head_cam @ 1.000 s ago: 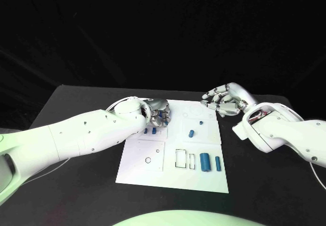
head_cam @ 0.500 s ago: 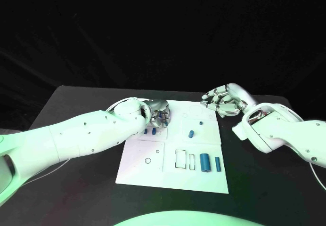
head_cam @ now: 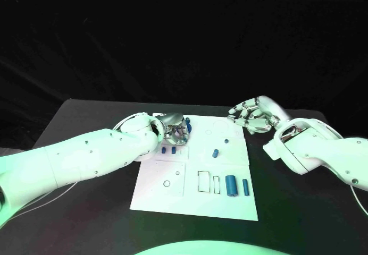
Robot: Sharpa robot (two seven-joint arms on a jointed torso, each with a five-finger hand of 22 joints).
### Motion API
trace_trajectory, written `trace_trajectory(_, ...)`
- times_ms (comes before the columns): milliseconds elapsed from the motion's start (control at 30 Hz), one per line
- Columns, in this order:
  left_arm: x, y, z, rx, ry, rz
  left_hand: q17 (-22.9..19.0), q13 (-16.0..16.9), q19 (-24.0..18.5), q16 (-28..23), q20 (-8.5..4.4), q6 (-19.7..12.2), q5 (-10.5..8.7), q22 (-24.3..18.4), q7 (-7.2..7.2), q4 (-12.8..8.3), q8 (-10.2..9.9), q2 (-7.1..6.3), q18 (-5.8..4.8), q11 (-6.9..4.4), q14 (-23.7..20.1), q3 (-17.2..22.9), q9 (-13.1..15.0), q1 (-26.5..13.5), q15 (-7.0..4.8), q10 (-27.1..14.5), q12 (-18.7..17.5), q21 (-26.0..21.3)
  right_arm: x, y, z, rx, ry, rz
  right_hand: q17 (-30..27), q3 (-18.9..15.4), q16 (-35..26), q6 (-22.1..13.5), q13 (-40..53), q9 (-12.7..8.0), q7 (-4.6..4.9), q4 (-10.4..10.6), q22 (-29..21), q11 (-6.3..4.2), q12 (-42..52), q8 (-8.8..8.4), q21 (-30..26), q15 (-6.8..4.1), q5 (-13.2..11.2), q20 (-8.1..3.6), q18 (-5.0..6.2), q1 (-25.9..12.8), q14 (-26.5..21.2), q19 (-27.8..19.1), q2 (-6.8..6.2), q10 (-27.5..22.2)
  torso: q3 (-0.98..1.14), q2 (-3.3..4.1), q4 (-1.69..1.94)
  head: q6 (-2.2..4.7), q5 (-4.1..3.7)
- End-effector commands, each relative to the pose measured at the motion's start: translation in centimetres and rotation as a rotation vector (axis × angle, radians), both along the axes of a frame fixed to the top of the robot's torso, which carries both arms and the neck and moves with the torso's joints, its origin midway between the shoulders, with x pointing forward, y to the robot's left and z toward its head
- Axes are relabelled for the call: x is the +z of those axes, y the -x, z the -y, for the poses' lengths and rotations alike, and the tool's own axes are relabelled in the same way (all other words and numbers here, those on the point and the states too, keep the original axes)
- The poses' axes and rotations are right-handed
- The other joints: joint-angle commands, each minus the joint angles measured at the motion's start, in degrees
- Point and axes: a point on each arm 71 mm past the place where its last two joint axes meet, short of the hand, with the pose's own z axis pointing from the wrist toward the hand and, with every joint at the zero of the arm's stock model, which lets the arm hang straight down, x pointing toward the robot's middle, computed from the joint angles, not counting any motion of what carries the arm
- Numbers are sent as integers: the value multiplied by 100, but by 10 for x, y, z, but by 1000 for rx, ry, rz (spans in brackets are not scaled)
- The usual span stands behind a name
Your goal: Assemble the parts on the task board
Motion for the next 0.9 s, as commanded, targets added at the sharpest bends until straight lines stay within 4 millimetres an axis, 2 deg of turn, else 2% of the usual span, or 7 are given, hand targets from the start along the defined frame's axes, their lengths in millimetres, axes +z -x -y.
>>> trace_trajectory(33,6,2,-1,12,84,-2,5,0,44,33,14,43,-17,11,-1,-19,-1,-12,-65,0,43,18,-5,-64,-1,50,-23,34,1,0,0,7,4,13,2,20,8,-19,-5,-6,15,3,-8,-5,-34,23,-21,10,33,-6,84,0,5,23,-10,-14,0,-2,8,17,5)
trace_trajectory(233,13,5,-11,22,106,-12,-17,0,53,26,13,53,-15,21,-1,-29,-4,-17,-68,-1,43,22,-8,-68,-3,62,-32,44,1,0,0,6,5,12,2,20,8,-19,-5,-6,15,3,-8,-5,-34,23,-21,10,33,-6,84,0,5,23,-10,-14,0,1,9,24,17)
trace_trajectory(533,15,5,-37,65,88,-26,-46,1,60,15,12,61,-15,29,-2,-34,-5,-22,-70,-2,38,22,-11,-76,-4,71,-40,52,1,1,2,2,6,11,2,20,8,-19,-5,-6,15,3,-8,-5,-34,23,-21,10,33,-6,84,0,5,23,-10,-14,1,2,4,19,21)
trace_trajectory(633,14,3,-44,79,81,-27,-57,0,60,11,12,65,-15,29,0,-33,-13,-38,-70,-1,39,17,-17,-101,-3,78,-56,51,1,1,2,2,6,10,2,20,8,-19,-5,-6,15,3,-8,-5,-34,23,-21,10,33,-6,84,0,5,23,-10,-14,-5,6,8,11,28)
trace_trajectory(900,12,1,-52,95,67,-35,-68,-1,58,8,12,68,-16,26,0,-30,-20,-50,-69,1,39,11,-23,-124,-3,84,-70,48,1,1,1,2,6,9,2,20,8,-19,-5,-6,15,3,-8,-5,-34,23,-21,10,33,-6,84,0,5,23,-10,-14,-4,8,-3,1,40)
